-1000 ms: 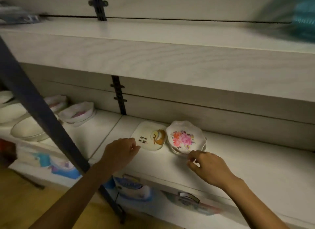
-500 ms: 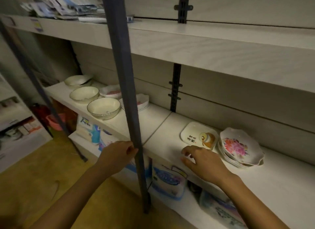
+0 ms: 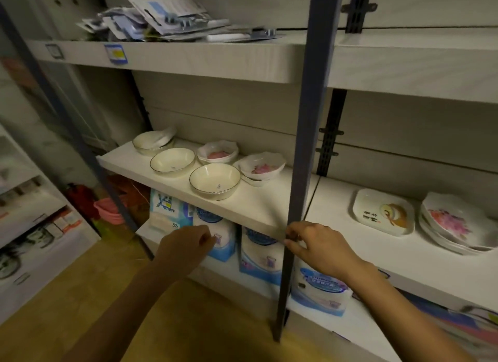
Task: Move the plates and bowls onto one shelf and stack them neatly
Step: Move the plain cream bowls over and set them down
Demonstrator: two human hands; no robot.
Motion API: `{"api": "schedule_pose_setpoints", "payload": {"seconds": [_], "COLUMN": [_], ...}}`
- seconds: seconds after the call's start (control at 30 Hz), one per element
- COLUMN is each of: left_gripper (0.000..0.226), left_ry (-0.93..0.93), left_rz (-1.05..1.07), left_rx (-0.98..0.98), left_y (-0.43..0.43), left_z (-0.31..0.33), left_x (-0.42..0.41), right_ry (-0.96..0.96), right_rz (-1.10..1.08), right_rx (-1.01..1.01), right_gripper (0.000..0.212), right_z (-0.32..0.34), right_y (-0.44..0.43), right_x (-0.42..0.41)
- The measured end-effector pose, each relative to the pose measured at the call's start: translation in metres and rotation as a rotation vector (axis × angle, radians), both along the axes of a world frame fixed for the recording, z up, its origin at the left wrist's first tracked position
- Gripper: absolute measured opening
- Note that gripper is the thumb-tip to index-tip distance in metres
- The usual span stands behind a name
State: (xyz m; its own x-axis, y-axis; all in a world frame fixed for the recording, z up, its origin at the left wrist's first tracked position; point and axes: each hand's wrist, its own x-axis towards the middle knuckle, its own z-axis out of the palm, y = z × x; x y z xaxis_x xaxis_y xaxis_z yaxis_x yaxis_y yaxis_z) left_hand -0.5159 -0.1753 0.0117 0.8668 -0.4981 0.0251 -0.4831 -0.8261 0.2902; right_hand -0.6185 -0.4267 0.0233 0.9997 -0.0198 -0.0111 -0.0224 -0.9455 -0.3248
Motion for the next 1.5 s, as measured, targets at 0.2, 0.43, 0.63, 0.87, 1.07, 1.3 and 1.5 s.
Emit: {"api": "schedule_pose_setpoints", "payload": {"seconds": [0.2, 0.43, 0.63, 0.87, 1.07, 1.3, 1.5], "left_gripper": [0.028, 0.030, 0.023, 0.026, 0.036, 0.034, 0.026], "left_ry": [-0.031, -0.037, -0.027, 0.041, 0.049, 0.039, 0.088], "left_rz": [0.003, 0.007, -0.033, -0.062, -0.124, -0.288, -0.409], "left_rx": [-0.015, -0.046, -0.045, -0.014, 0.020, 0.090, 0.106], "left_y": [0.039, 0.051, 0.055, 0.043, 0.041, 0.049, 0.064], "left_z": [0.002, -0.004, -0.003, 0.003, -0.001, 0.000, -0.007], "left_x": [0.050, 0.122, 0.195, 0.258, 0.303, 0.351, 0.375], "right_ry": [-0.019, -0.023, 0.044, 0.155, 0.226, 0.329, 0.436], "right_rz": [-0.016, -0.021, -0.089, -0.290, -0.432, -0.610, -0.767], "right_rx": [0.027, -0.003, 0.000, -0.003, -0.046, -0.212, -0.074], "right_gripper": [0.032, 0.033, 0.035, 0.029, 0.042, 0.035, 0.032], "right_z": [0.008, -0.005, -0.017, -0.044, -0.055, -0.057, -0.048], "right_y": [0.039, 0.054, 0.053, 0.052, 0.065, 0.085, 0.095], "right_x": [0.050, 0.125, 0.191, 0.245, 0.280, 0.305, 0.316]}}
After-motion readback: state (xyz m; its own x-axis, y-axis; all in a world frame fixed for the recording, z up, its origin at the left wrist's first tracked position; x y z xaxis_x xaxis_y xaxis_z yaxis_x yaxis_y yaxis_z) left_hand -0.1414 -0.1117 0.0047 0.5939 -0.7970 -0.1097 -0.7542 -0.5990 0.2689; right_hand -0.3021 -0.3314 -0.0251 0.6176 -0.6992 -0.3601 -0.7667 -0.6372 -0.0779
